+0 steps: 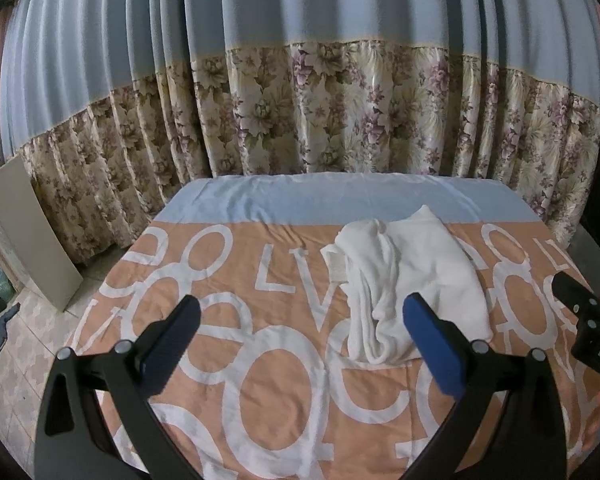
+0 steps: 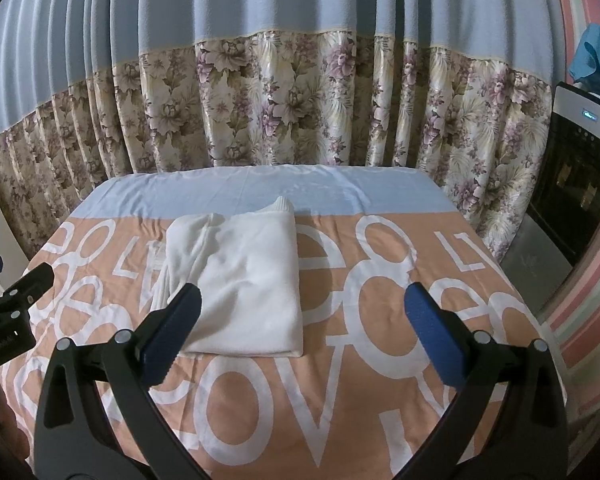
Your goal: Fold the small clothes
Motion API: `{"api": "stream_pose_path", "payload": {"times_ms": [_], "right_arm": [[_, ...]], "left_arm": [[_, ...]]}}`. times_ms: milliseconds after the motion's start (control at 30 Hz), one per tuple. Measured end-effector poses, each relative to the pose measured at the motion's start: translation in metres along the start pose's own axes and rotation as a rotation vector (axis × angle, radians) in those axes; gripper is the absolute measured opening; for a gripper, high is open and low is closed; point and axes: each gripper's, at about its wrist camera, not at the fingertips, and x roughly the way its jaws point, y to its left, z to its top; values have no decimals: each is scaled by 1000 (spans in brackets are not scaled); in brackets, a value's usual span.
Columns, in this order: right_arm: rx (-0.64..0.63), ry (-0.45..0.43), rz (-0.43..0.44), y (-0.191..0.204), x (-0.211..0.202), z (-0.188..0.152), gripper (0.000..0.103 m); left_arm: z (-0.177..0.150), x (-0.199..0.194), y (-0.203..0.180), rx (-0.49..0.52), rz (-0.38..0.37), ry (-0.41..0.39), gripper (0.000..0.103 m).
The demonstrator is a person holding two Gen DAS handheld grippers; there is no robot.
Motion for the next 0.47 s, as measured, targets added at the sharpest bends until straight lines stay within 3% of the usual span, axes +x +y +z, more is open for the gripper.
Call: {"api": "stream_pose_path", "payload": {"times_ms": [467], "right_arm": [[-1, 2, 1, 2, 0, -1, 100]], "left_arm": [[1, 3, 0, -14, -9, 20, 101]]}}
